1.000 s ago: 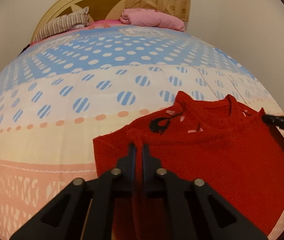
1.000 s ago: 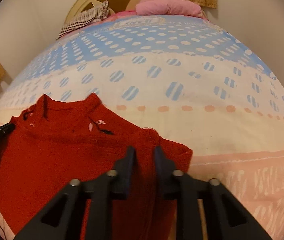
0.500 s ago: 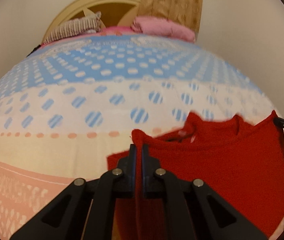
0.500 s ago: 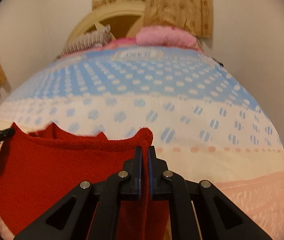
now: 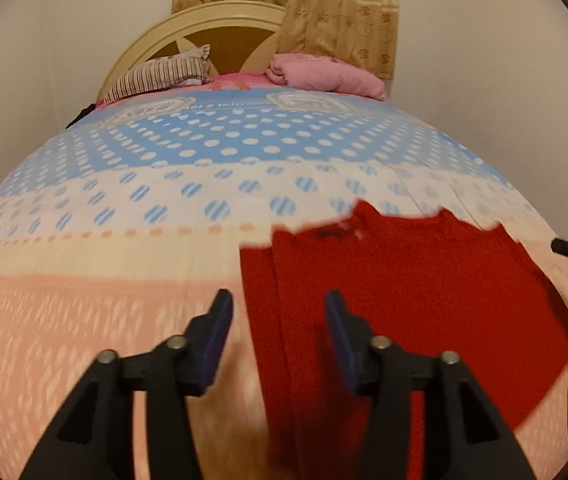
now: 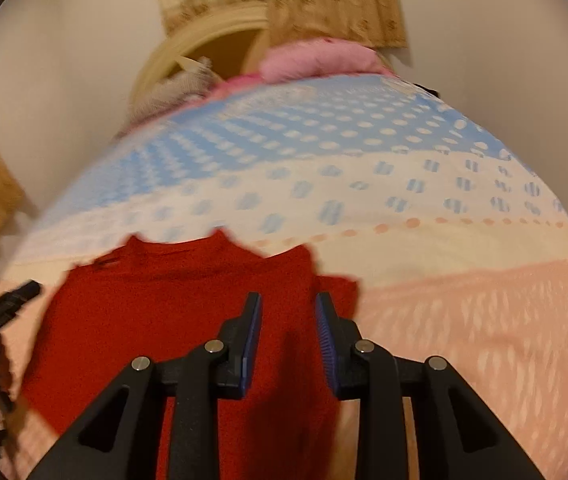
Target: Fold small clothes
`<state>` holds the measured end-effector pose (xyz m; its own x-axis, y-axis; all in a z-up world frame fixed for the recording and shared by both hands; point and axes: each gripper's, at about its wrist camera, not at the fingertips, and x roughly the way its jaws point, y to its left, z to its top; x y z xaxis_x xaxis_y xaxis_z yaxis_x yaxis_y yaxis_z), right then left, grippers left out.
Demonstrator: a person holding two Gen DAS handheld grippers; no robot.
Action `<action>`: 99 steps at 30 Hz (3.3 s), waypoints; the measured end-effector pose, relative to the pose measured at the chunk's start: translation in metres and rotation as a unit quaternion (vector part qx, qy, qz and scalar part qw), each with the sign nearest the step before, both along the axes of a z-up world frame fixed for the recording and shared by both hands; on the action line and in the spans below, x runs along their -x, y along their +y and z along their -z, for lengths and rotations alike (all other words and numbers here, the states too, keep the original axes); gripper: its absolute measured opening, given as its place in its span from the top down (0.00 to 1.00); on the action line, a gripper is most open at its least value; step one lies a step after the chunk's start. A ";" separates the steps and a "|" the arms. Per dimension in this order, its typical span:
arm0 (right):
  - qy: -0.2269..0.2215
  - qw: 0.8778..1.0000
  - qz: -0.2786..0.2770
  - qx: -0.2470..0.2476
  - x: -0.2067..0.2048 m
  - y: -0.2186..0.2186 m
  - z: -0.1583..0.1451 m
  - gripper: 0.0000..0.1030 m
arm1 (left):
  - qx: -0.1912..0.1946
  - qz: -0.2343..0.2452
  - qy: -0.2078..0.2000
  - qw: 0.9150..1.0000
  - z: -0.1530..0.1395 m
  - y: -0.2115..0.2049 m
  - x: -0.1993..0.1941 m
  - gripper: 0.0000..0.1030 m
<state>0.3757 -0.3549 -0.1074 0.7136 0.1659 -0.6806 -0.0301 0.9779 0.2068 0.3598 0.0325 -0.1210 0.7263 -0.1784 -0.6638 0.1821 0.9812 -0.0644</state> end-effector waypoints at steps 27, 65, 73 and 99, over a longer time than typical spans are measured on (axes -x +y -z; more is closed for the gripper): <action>0.041 0.994 -0.043 0.092 0.048 0.080 0.059 0.58 | -0.016 -0.038 0.045 0.998 0.040 0.007 0.035 0.13; 0.062 0.993 -0.083 0.053 -0.080 0.207 0.071 0.52 | 0.035 -0.054 0.080 0.995 0.051 0.023 0.028 0.00; 0.052 0.993 -0.081 0.063 -0.076 0.210 0.071 0.51 | 0.041 -0.055 0.086 0.994 0.053 0.025 0.027 0.00; -0.015 0.990 -0.128 0.055 0.065 0.193 0.044 0.43 | 0.058 -0.048 0.088 0.993 0.046 0.033 0.035 0.00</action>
<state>0.3104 -0.1620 -0.1515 0.6784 0.2698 -0.6834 -0.2850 0.9539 0.0937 0.3249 0.0659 -0.1670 0.6186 -0.1957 -0.7609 0.0636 0.9778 -0.1998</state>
